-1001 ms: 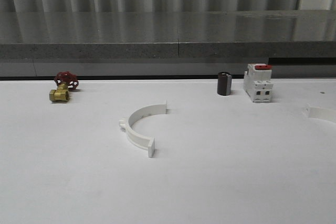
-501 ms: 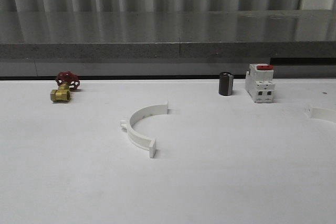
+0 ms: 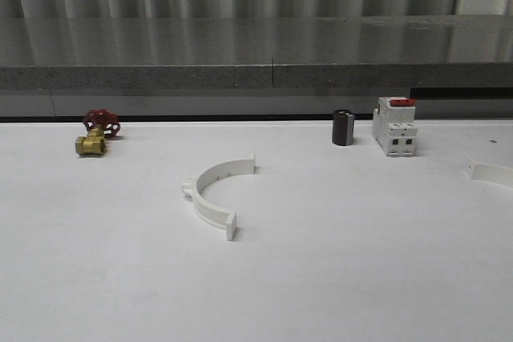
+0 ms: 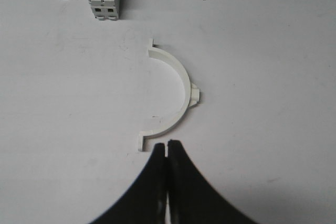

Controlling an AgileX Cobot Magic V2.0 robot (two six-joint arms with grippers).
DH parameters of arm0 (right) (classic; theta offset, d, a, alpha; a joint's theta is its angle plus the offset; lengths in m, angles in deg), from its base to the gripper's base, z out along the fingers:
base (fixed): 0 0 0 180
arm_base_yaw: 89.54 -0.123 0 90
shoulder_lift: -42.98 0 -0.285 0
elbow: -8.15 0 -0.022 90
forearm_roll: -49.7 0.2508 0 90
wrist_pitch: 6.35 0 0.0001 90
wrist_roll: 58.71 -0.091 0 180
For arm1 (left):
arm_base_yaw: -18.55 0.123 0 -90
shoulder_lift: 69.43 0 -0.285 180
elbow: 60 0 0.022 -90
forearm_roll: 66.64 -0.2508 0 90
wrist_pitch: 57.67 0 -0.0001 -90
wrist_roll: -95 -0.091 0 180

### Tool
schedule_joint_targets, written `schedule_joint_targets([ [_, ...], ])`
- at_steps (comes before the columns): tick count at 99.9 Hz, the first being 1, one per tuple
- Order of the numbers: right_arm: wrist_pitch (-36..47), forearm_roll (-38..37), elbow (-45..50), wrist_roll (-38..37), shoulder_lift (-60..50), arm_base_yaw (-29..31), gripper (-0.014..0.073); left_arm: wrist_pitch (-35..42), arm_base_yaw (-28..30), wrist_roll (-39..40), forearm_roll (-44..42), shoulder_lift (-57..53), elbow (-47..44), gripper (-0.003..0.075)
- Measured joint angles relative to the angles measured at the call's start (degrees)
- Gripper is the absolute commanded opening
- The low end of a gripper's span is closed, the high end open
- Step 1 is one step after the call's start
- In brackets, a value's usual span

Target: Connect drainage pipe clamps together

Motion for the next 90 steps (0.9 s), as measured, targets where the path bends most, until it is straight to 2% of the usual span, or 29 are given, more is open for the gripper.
schedule_joint_targets([
  [4, 0.96, 0.0, -0.85, 0.0, 3.05, 0.0, -0.0034, 0.0, 0.0, 0.0, 0.0, 0.0, 0.0, -0.002],
  [11, 2.93, 0.0, -2.18, 0.0, 7.58, 0.0, 0.0065, 0.0, 0.0, 0.0, 0.0, 0.0, 0.0, -0.002],
  [26, 5.88, 0.05, -3.46, -0.25, 14.89, 0.0, 0.0414, 0.0, 0.0, 0.0, 0.0, 0.0, 0.0, -0.002],
  [35, 8.27, 0.05, -3.45, -0.25, 17.76, 0.0, 0.0546, 0.0, 0.0, 0.0, 0.0, 0.0, 0.0, -0.002],
  [48, 10.47, 0.14, -4.29, -0.25, 20.37, 0.0, 0.0561, 0.11, 0.0, 0.0, 0.0, 0.0, 0.0, -0.002],
  [90, 1.77, 0.27, -17.71, -0.22, 36.11, 6.22, 0.0562, 0.11, 0.0, 0.0, 0.0, 0.0, 0.0, -0.002],
])
